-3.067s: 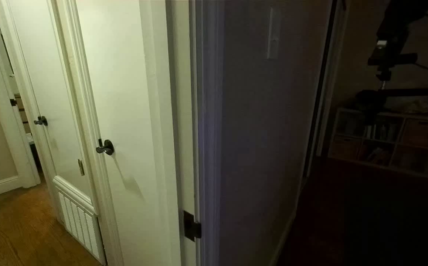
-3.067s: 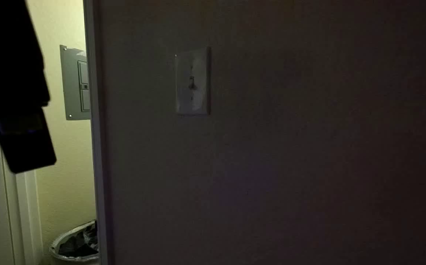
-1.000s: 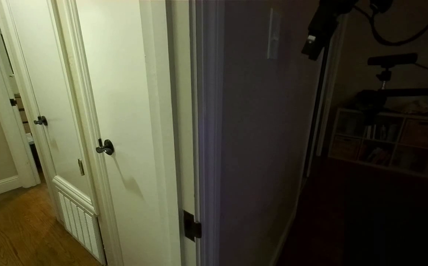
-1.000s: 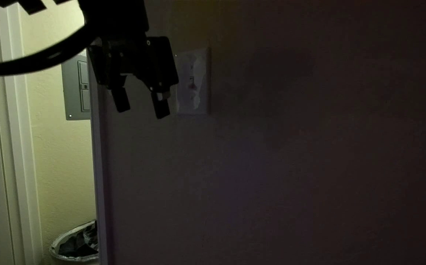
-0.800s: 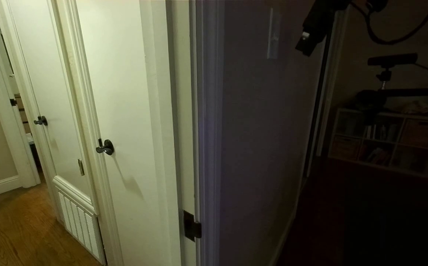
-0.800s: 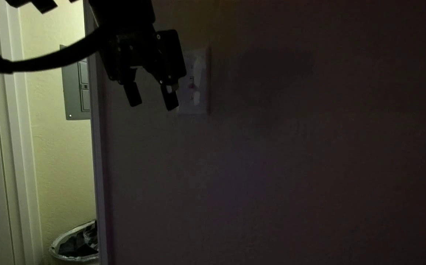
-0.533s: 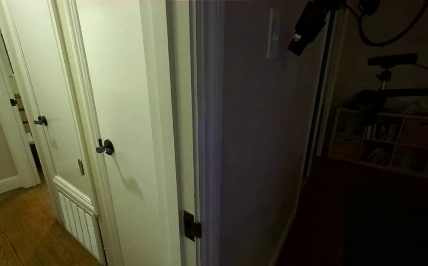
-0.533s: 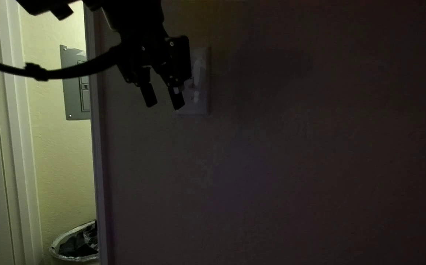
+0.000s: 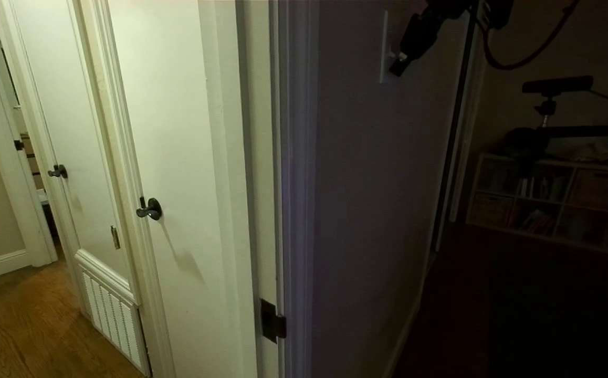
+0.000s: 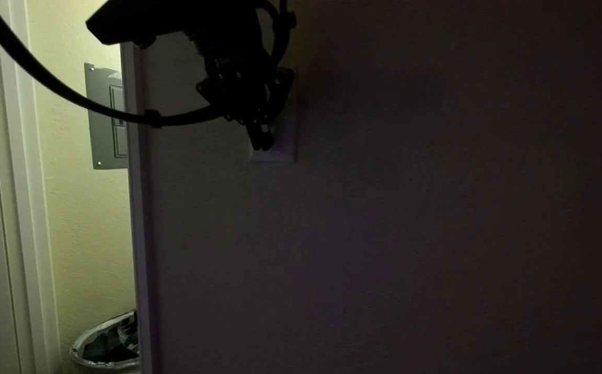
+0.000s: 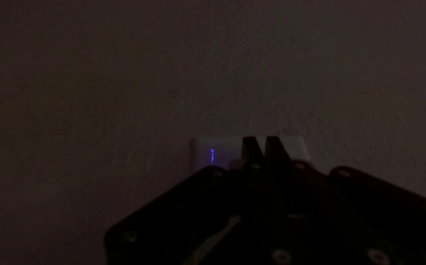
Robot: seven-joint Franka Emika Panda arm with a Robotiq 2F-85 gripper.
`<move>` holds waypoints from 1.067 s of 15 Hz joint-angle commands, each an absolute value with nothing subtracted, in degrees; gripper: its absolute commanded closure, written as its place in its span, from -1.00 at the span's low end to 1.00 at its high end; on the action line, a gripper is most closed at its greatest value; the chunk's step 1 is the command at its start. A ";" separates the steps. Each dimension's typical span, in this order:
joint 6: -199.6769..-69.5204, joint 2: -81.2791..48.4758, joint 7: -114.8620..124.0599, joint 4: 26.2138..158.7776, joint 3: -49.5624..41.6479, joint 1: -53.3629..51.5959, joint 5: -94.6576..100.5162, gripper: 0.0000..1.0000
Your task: Turn on the light
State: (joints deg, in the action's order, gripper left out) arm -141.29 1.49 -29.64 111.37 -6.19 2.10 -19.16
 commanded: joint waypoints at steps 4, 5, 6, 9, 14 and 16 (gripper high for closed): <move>-142.93 1.61 -32.43 109.58 -5.67 2.75 -21.33 0.90; -142.90 1.87 -32.13 109.58 -5.67 2.78 -21.12 0.87; -142.82 2.29 -31.93 109.64 -5.71 2.82 -21.03 0.89; -142.65 3.57 -31.66 109.94 -5.83 2.88 -20.69 0.88; -142.29 5.25 -31.10 110.48 -6.06 2.70 -19.41 0.89; -140.56 5.33 -30.67 110.96 -6.14 2.77 -19.30 0.89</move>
State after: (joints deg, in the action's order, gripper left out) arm -141.35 3.03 -30.72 110.30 -6.24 2.48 -19.34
